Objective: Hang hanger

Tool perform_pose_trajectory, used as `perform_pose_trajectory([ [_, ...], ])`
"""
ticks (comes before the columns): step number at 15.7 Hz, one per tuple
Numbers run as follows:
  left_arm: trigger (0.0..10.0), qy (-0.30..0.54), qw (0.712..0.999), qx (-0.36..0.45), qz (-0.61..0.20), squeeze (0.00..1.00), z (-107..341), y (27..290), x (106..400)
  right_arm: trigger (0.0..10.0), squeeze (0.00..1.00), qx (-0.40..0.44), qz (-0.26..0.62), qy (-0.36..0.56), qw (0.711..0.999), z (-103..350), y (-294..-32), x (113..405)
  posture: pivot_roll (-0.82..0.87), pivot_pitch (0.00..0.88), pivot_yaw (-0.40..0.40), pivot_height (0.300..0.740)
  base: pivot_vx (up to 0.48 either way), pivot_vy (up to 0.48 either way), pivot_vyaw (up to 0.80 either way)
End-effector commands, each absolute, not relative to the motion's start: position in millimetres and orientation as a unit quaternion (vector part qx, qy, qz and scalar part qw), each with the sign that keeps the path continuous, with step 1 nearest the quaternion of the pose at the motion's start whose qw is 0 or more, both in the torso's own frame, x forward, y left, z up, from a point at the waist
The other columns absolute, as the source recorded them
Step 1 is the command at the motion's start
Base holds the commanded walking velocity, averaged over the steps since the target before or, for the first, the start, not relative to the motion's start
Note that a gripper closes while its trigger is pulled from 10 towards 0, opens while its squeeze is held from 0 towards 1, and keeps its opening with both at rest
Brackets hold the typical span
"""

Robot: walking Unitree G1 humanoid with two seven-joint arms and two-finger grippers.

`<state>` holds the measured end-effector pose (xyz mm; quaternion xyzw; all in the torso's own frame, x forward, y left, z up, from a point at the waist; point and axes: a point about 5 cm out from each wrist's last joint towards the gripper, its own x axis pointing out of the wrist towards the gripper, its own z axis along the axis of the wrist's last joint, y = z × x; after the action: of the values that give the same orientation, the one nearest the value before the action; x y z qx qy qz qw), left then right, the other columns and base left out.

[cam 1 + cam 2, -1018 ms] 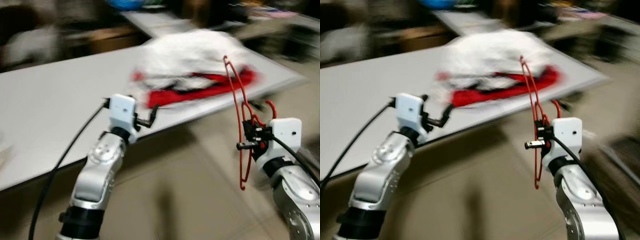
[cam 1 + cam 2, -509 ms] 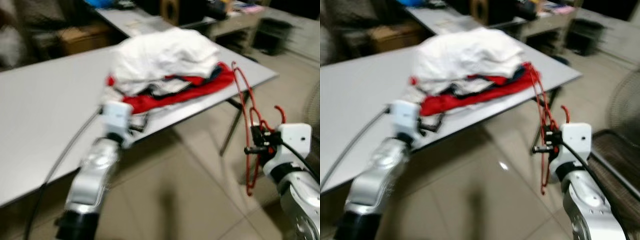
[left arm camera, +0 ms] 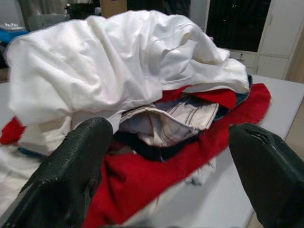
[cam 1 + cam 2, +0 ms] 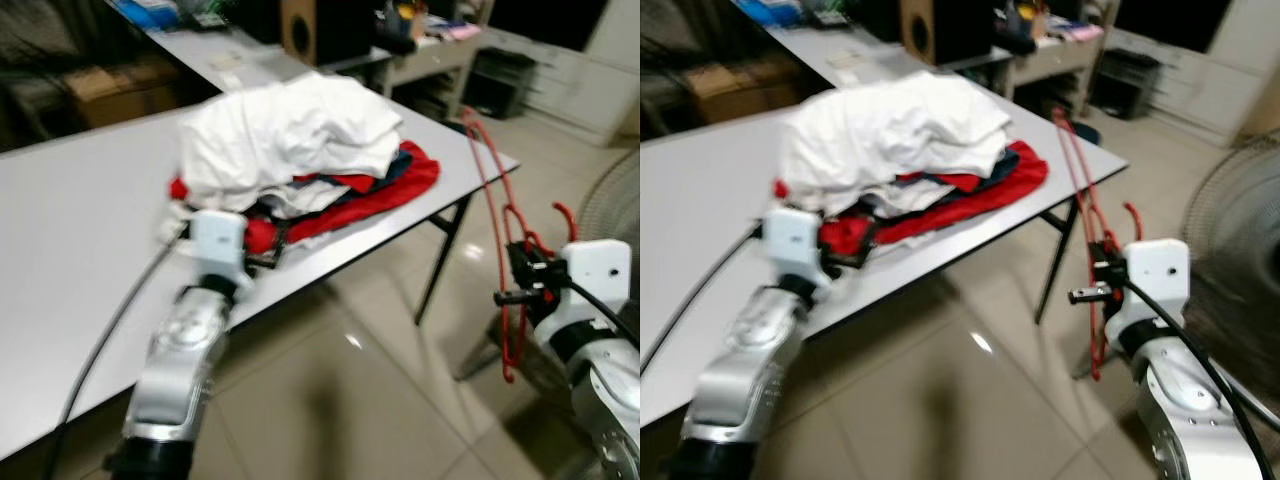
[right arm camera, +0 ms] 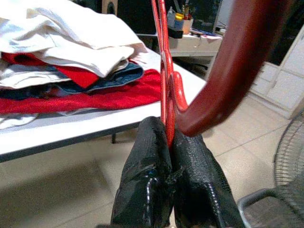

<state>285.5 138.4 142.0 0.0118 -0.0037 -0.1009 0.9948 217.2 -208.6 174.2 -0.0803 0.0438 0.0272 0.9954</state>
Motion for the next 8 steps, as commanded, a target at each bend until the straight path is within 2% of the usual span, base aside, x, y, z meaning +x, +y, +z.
perform_pose_trajectory([
  [1,10.0,-0.02,0.993,0.005,-0.114,0.6,148.2,127.5,287.1,10.0,0.0,-0.092,0.033,0.033,0.995,179.9,-212.4,216.0,-0.21,0.0,-0.021,0.74,0.349,0.0,0.0],
  [5,10.0,-0.039,0.992,0.013,-0.122,0.59,158.6,126.7,291.9,10.0,0.0,-0.097,0.042,0.023,0.994,183.5,-214.9,219.9,-0.21,0.0,-0.015,0.74,0.346,0.0,0.0],
  [8,10.0,-0.048,0.99,0.019,-0.132,0.59,165.0,124.7,302.0,10.0,0.0,-0.11,0.055,0.024,0.992,182.4,-215.7,220.0,-0.2,0.0,0.018,0.74,0.34,0.0,0.0],
])
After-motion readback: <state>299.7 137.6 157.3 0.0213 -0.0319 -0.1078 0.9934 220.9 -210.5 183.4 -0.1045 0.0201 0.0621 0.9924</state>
